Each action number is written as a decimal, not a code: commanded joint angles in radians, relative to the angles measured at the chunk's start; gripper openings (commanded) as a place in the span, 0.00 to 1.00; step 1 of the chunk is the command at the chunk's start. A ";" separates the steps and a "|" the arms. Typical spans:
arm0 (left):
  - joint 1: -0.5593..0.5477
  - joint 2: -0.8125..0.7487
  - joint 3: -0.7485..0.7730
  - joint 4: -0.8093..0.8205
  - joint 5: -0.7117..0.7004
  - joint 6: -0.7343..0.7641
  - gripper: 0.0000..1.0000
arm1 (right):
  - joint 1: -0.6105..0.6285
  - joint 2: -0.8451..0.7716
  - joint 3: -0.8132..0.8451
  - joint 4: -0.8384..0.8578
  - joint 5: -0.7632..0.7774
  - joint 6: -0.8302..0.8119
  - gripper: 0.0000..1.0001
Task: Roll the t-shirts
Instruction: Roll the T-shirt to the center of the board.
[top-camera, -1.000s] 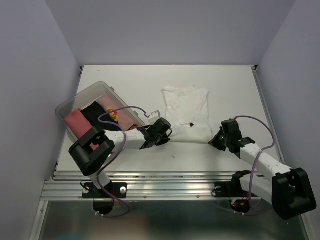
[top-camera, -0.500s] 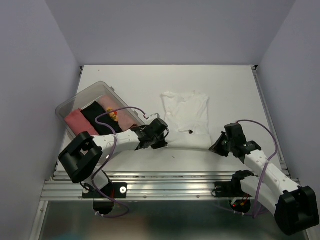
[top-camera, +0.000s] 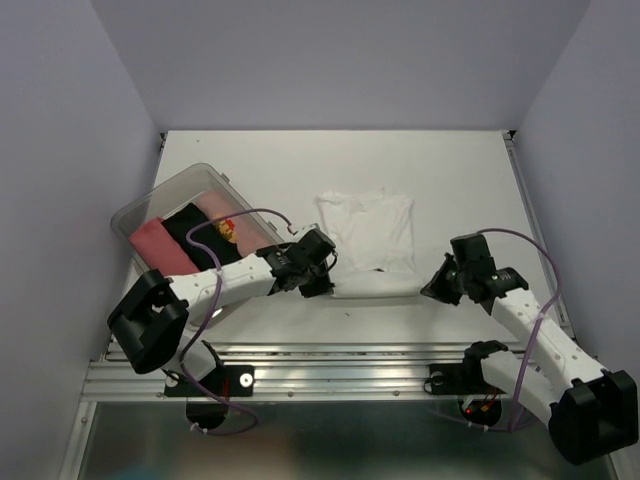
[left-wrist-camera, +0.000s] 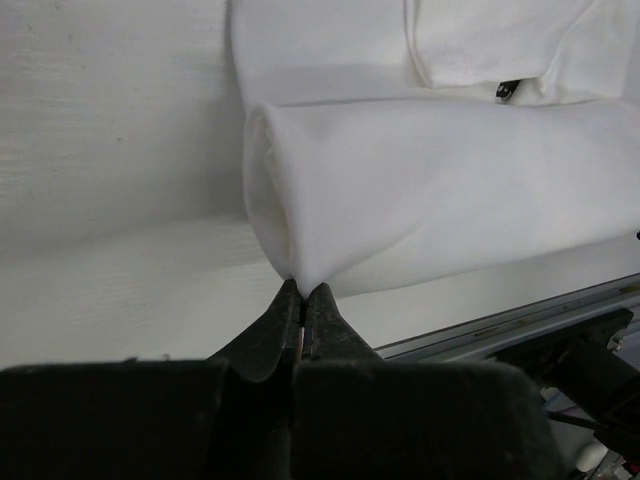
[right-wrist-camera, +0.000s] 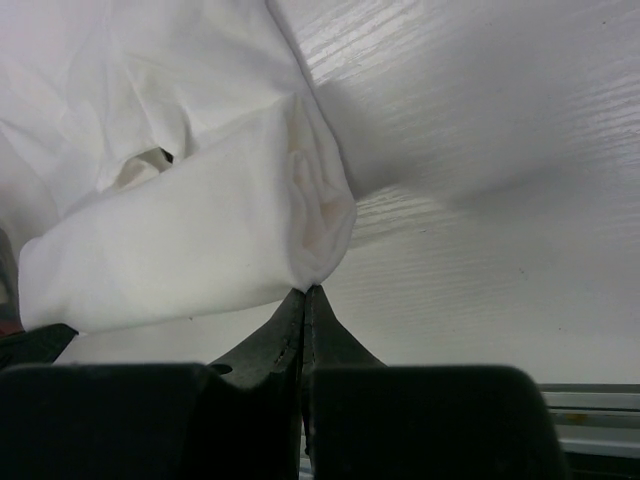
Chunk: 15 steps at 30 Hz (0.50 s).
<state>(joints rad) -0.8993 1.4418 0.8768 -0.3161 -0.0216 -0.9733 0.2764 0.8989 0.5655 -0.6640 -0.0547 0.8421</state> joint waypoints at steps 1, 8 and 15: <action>0.022 0.017 0.044 -0.072 0.017 0.012 0.00 | 0.001 0.012 0.069 -0.023 0.050 -0.009 0.01; 0.075 0.014 0.053 -0.061 0.080 0.021 0.00 | 0.001 0.067 0.116 0.012 0.101 -0.023 0.01; 0.125 0.043 0.096 -0.064 0.089 0.062 0.00 | 0.001 0.153 0.163 0.086 0.115 -0.035 0.01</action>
<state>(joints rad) -0.7967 1.4754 0.9226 -0.3340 0.0799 -0.9565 0.2764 1.0294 0.6735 -0.6483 -0.0109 0.8322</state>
